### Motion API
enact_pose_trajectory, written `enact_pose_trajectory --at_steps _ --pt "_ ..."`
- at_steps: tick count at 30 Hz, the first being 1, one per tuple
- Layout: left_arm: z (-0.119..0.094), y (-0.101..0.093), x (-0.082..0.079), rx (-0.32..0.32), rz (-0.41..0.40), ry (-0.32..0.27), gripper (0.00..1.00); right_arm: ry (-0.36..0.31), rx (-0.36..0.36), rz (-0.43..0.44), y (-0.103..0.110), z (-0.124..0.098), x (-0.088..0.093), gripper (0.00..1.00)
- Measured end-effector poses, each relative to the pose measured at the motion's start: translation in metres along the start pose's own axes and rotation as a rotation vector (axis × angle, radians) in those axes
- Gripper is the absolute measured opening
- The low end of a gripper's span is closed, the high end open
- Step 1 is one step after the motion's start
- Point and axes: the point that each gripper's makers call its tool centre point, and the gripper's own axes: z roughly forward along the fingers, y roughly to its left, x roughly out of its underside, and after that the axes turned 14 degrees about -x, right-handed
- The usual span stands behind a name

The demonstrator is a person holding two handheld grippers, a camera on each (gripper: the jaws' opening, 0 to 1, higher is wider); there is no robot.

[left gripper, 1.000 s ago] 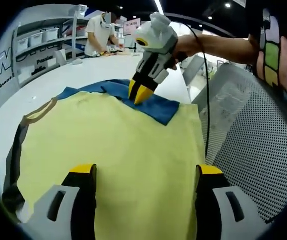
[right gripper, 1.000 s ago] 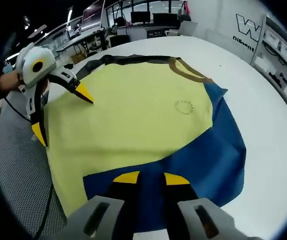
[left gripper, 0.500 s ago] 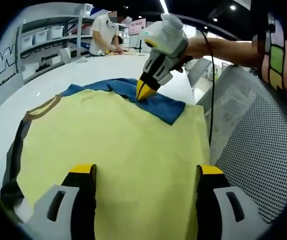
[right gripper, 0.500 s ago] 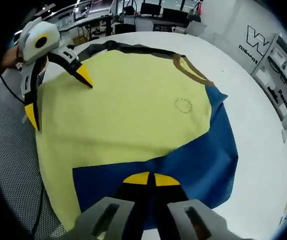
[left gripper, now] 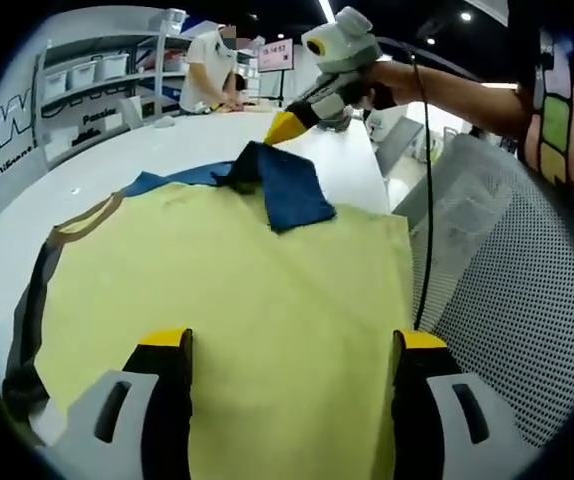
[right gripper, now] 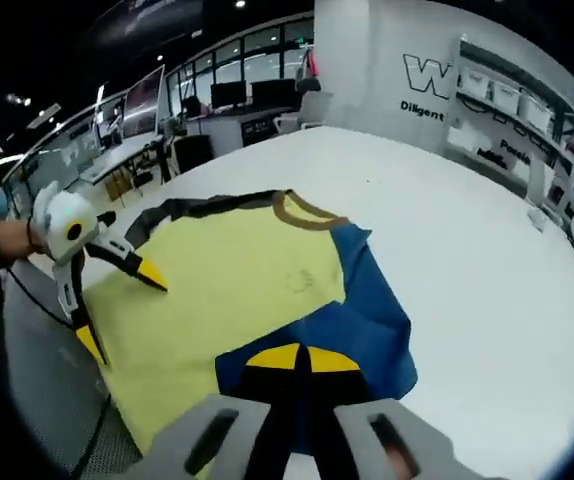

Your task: Fold the garment on the visible template until the final outline fits inside the template.

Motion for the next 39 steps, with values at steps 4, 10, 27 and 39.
enact_pose_trajectory --at_steps 4,10,27,39 --pt "0.0 0.002 0.002 -0.01 -0.005 0.005 0.77 -0.177 0.049 0.101 -0.012 -0.017 -0.023 0.0" --pt "-0.002 0.005 0.002 -0.021 -0.025 0.01 0.76 -0.355 0.082 0.216 -0.032 -0.04 -0.045 0.0" --pt "0.005 0.024 -0.005 -0.05 -0.084 0.028 0.77 -0.61 0.253 0.474 -0.113 -0.087 -0.057 0.0" --pt "0.005 0.031 -0.005 -0.068 -0.114 0.035 0.77 -0.616 0.328 0.512 -0.135 -0.107 -0.041 0.0"
